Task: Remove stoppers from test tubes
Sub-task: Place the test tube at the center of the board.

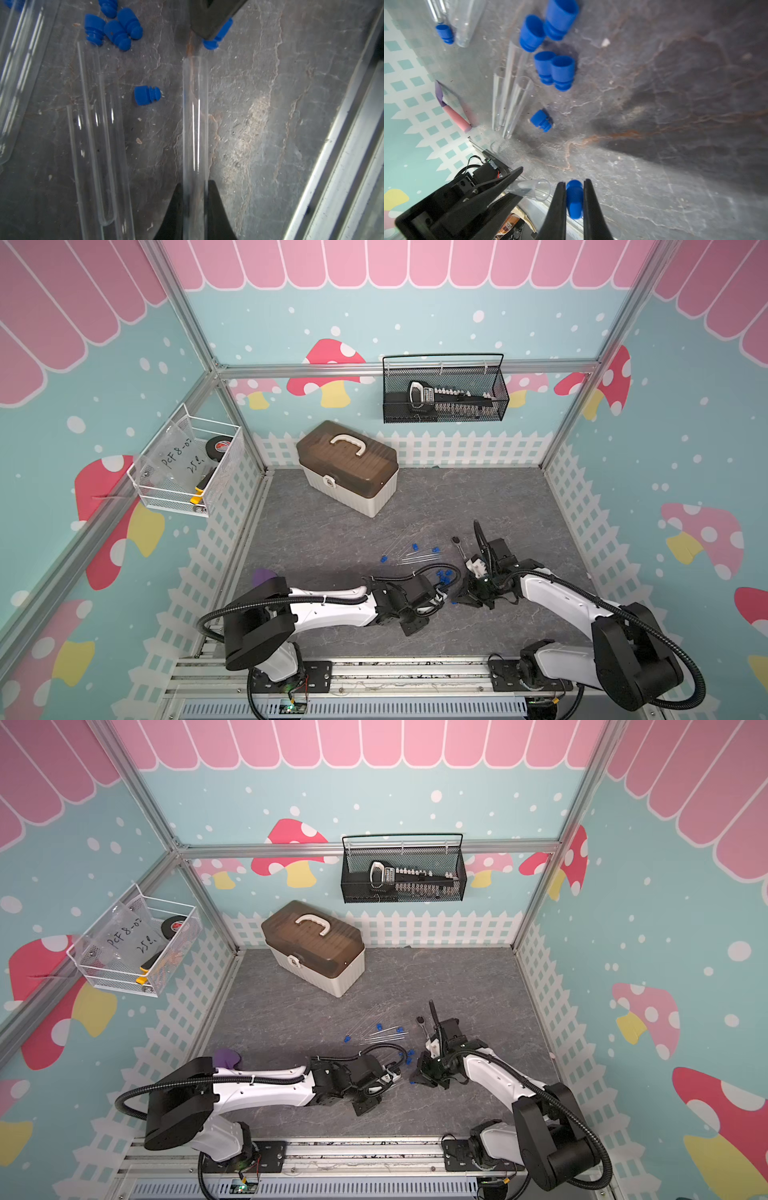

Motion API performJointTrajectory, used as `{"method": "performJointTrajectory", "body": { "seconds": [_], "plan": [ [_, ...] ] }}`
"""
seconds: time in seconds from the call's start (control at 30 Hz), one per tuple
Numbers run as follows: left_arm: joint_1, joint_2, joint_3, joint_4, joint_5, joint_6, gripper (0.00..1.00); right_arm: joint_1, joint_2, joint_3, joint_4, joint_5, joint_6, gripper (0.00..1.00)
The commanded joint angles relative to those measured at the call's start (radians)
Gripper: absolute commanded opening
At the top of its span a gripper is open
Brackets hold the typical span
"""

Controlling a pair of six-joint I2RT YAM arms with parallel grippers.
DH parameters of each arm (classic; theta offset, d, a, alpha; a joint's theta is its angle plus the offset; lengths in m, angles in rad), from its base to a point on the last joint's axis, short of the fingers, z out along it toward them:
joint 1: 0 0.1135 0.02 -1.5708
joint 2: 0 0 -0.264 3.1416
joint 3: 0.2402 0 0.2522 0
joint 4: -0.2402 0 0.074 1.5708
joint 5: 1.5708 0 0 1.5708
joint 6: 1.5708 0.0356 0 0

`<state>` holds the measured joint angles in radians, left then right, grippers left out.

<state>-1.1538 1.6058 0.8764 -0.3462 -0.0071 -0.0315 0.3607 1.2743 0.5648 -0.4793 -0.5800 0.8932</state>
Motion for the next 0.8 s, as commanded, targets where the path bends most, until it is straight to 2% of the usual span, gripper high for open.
{"method": "performJointTrajectory", "body": {
  "seconds": [0.0,0.4,0.5,0.77],
  "plan": [
    [-0.001,0.036,0.002,0.053,-0.002,-0.031,0.0,-0.002,0.019,-0.024,0.08,0.023,0.042,0.0],
    [0.019,0.12,0.052,0.029,-0.044,-0.027,0.0,-0.002,0.151,0.014,0.18,0.025,0.06,0.0],
    [0.021,0.121,0.055,0.027,-0.047,-0.016,0.06,-0.002,0.177,0.036,0.183,0.025,0.059,0.01],
    [0.032,0.103,0.049,0.01,-0.055,-0.007,0.29,-0.002,0.188,0.081,0.18,0.04,0.056,0.25]
  ]
}}
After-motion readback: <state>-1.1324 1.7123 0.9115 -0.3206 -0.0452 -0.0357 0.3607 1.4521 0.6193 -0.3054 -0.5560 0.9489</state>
